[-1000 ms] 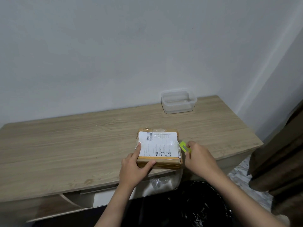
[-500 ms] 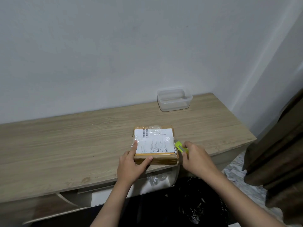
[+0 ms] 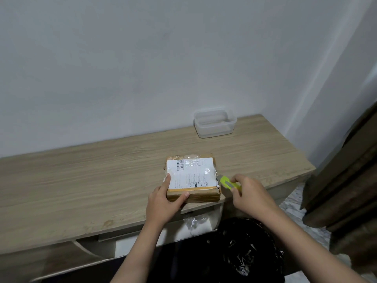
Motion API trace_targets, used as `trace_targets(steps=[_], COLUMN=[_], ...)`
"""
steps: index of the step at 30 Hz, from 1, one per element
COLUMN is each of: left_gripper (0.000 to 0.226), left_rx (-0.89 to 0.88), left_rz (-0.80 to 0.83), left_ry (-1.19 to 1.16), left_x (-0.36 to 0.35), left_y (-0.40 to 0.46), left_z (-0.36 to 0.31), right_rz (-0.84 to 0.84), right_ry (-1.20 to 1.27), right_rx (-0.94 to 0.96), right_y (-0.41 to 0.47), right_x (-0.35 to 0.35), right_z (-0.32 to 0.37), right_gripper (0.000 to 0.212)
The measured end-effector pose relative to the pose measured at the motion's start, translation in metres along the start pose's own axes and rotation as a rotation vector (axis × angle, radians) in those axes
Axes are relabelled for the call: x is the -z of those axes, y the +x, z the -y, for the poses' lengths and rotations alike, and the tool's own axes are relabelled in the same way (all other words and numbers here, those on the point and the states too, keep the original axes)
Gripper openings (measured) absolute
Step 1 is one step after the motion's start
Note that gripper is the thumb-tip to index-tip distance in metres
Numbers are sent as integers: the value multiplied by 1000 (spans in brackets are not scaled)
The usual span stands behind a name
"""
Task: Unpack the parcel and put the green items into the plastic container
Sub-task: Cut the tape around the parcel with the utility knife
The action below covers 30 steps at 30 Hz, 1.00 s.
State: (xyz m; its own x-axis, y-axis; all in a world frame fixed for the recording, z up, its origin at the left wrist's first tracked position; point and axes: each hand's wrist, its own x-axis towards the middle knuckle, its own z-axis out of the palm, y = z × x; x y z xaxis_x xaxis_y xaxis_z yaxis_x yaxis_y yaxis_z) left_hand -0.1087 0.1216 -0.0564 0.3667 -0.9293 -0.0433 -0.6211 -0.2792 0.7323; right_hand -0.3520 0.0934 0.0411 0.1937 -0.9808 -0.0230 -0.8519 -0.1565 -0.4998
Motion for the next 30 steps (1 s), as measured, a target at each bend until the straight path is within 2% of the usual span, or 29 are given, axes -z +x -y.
trace_targets(steps=[4,16,25,30], left_gripper=[98,90,98,95], left_rx=[-5,-26,-22,-25], left_rz=[12,-13,-24,-18], left_ry=[-12,8,-9,-29], left_x=[0,-1,-2,-1], left_y=[-1,-3,-3,-2], left_z=[0,-1,0,2], right_rz=[-62,18,26,-51], right_ry=[11,12,0,42], right_rx=[-6,-52,-63,-84], right_y=[6,10,3,9], right_x=[2,-4,-8,-7], right_z=[1,13,9,8], right_gripper=[25,19,19,25])
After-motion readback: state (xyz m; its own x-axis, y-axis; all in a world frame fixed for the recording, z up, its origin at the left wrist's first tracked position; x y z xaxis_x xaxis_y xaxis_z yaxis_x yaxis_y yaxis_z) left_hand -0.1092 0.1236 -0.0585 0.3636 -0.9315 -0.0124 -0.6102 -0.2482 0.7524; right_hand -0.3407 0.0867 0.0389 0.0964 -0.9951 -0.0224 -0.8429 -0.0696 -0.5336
